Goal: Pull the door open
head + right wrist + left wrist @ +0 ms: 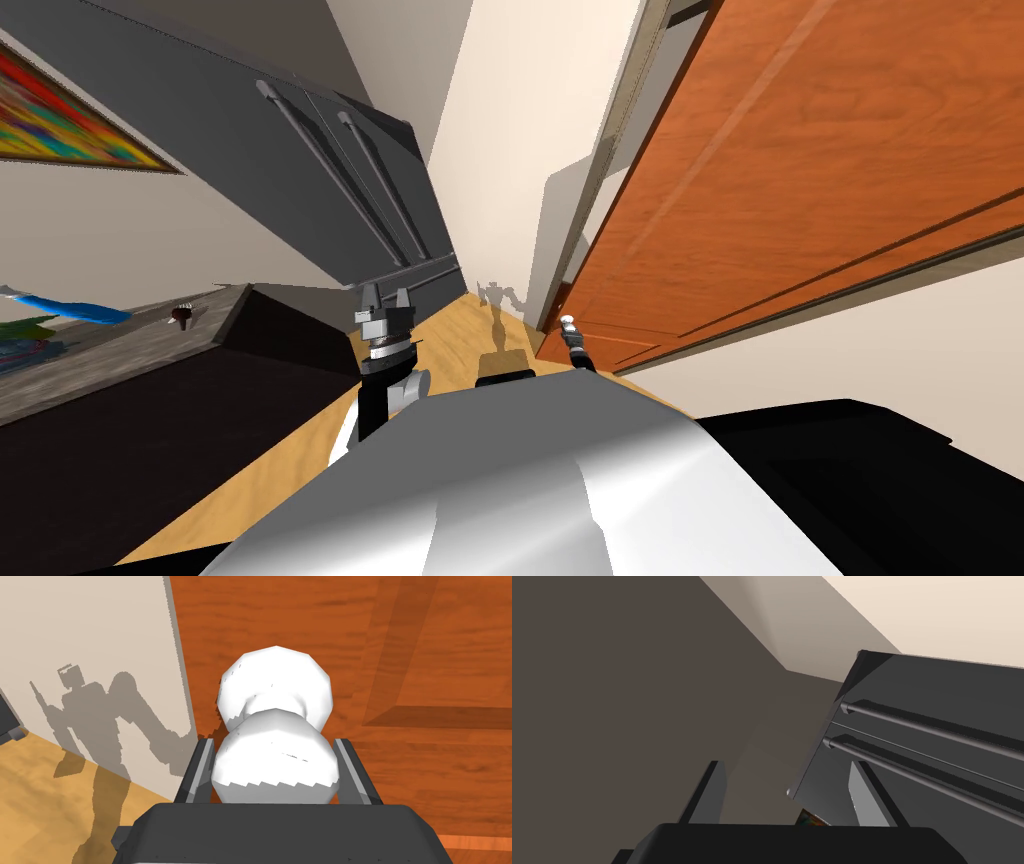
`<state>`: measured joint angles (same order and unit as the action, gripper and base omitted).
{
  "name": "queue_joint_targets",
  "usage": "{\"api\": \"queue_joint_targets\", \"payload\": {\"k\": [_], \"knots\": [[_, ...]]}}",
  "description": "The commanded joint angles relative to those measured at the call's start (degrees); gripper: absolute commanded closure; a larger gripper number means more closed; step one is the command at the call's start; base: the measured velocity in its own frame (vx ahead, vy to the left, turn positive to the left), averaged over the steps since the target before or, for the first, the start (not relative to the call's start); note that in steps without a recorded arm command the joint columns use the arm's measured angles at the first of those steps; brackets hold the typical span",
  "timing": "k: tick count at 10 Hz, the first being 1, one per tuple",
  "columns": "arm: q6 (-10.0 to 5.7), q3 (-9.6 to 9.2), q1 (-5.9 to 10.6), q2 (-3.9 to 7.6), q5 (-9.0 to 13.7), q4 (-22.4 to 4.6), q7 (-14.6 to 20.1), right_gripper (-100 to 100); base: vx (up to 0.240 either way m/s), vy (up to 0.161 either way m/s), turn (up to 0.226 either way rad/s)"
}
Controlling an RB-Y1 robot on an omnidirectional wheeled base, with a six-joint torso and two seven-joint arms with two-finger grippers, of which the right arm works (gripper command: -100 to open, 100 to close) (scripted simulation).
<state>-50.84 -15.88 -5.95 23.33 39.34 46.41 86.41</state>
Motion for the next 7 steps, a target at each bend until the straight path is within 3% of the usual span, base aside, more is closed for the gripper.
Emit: {"api": "queue_joint_targets", "payload": {"k": [1, 5, 6, 7], "knots": [[-0.82, -1.34, -0.76, 1.08, -0.6, 0.4, 1.5, 100, -0.258, -0.026, 0.124], [-2.33, -4.03, -2.17, 3.38, -1.9, 1.3, 4.4, 100, -0.249, -0.022, 0.104], [-1.87, -3.68, -2.10, 3.02, -1.7, 1.1, 3.9, 100, -0.107, -0.018, 0.030], [-2.86, -4.87, -2.84, 3.79, -2.3, 1.1, 5.1, 100, -0.160, -0.029, 0.101]]}}
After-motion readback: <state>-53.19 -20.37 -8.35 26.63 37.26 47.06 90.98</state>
